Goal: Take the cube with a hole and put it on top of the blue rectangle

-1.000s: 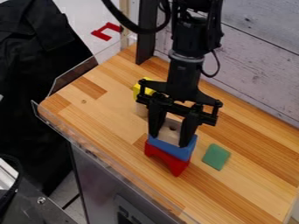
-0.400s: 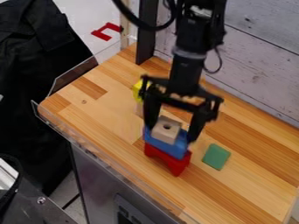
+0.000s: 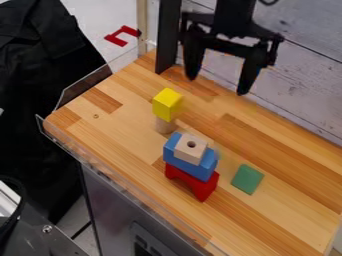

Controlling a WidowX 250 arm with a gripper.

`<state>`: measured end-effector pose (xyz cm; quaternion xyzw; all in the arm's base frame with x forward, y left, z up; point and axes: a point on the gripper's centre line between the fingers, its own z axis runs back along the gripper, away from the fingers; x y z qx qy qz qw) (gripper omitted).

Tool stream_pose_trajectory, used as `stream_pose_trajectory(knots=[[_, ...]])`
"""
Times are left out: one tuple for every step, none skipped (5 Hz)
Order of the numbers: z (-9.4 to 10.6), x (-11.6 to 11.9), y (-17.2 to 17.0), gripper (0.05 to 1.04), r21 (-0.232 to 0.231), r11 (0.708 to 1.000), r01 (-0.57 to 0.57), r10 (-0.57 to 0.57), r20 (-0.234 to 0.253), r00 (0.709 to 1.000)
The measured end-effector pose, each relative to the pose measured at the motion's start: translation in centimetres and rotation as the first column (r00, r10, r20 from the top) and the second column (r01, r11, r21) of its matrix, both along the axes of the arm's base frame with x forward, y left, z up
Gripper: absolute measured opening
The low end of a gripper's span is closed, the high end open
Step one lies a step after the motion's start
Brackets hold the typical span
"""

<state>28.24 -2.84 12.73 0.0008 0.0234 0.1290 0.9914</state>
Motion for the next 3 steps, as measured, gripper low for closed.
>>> stream_pose_trajectory(knots=[[-0.1, -0.1, 1.1, 0.999, 0.005, 1.000, -0.020, 0.020, -0.010, 1.000], [-0.8, -0.8, 1.4, 0.999, 0.011, 1.000, -0.026, 0.026, -0.041, 0.999], [-1.3, -1.0, 1.6, 0.999, 0.020, 0.999, -0.026, 0.027, -0.041, 0.999]])
